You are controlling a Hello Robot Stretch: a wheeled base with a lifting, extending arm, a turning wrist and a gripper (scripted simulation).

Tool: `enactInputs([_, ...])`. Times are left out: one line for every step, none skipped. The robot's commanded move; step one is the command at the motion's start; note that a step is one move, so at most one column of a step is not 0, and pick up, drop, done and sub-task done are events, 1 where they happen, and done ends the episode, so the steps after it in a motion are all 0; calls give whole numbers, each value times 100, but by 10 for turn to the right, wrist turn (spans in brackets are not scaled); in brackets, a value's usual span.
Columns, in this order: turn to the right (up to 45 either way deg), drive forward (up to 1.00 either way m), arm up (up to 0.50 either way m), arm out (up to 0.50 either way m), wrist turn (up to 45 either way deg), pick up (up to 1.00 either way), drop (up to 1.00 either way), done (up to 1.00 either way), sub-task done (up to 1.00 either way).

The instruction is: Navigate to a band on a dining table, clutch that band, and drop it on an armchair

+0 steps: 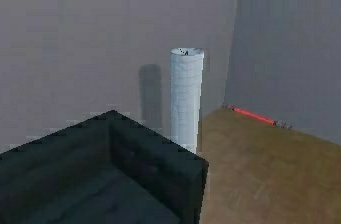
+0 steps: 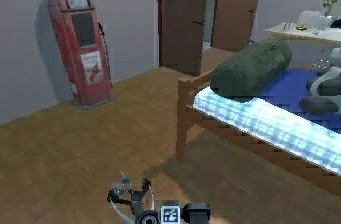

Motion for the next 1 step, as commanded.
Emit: enactInputs([0, 15, 0, 0, 0, 0, 0, 0, 0])
